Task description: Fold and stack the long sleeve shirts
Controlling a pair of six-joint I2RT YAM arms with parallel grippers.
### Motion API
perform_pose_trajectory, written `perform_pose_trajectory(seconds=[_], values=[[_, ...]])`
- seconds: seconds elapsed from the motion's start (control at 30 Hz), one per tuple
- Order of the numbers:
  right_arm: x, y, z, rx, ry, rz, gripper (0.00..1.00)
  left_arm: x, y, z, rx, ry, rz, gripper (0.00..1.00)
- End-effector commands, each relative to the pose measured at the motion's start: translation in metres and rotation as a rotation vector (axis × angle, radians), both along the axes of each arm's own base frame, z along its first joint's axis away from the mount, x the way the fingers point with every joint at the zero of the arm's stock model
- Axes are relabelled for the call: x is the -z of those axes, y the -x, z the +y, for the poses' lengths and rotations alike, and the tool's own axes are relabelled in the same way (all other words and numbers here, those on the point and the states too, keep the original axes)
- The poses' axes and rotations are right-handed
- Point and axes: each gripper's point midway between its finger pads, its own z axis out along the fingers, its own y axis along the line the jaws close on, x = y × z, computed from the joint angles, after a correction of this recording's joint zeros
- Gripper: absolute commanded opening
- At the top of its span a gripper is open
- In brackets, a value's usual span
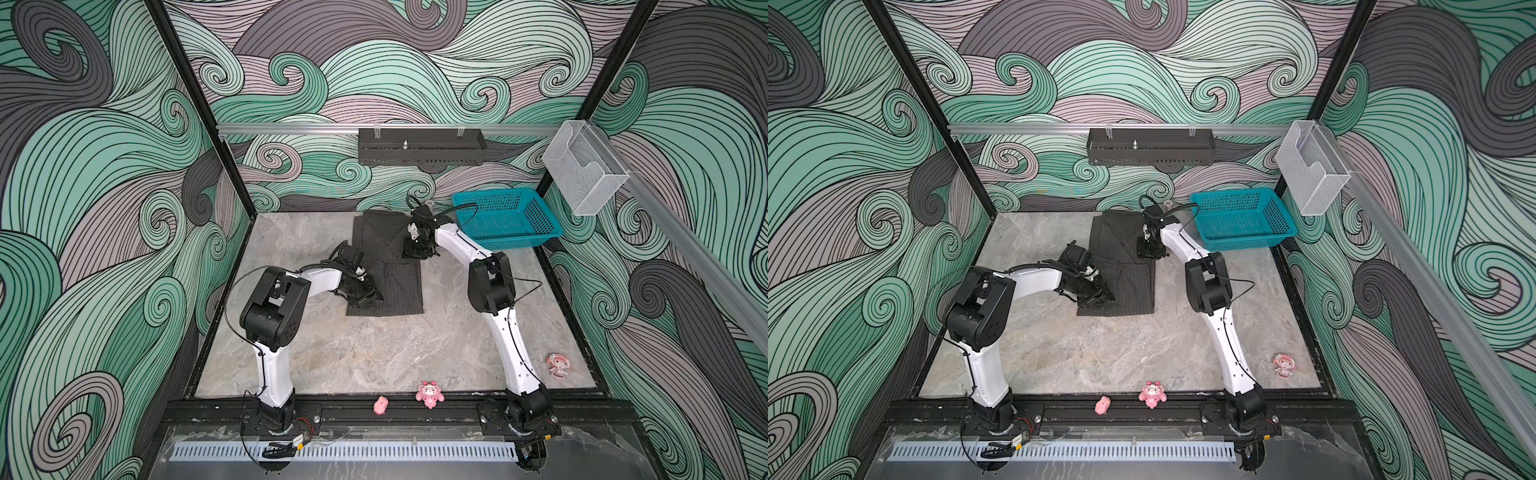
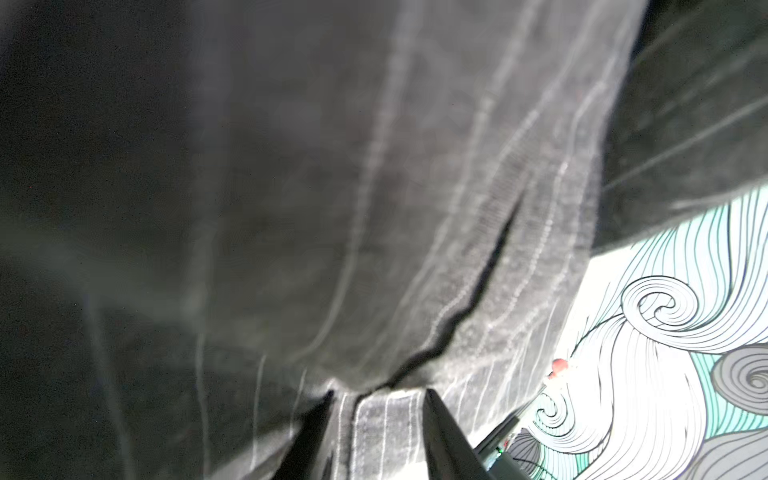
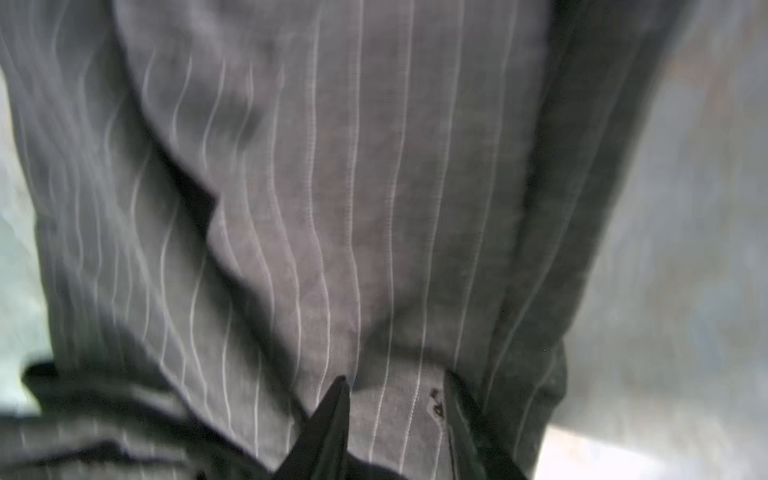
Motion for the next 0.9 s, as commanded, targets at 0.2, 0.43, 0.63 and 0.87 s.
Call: perform_pose_trajectory(seconds=[0.2, 0.43, 0.63, 0.87], values=[[0.029, 0.143, 0.007, -0.031, 0.036, 0.198, 0.38, 0.001, 0.004, 0.077, -0.027, -0.199, 0.034, 0.45], [-0.019, 0.196, 0.022, -0.065, -0.033, 0.133, 0.40, -0.061, -0.009, 0.088, -0.027, -0.194, -0.116, 0.51], [-0.081, 0.156, -0.001, -0.022, -0.024, -0.052, 0.48, -0.098, 0.010, 0.091, -0.036, -0.169, -0.184, 0.55], [-0.042, 0.111, -0.035, 0.018, 0.049, 0.001, 0.45, -0.053, 0.040, 0.076, -0.066, -0.052, -0.071, 0.53]])
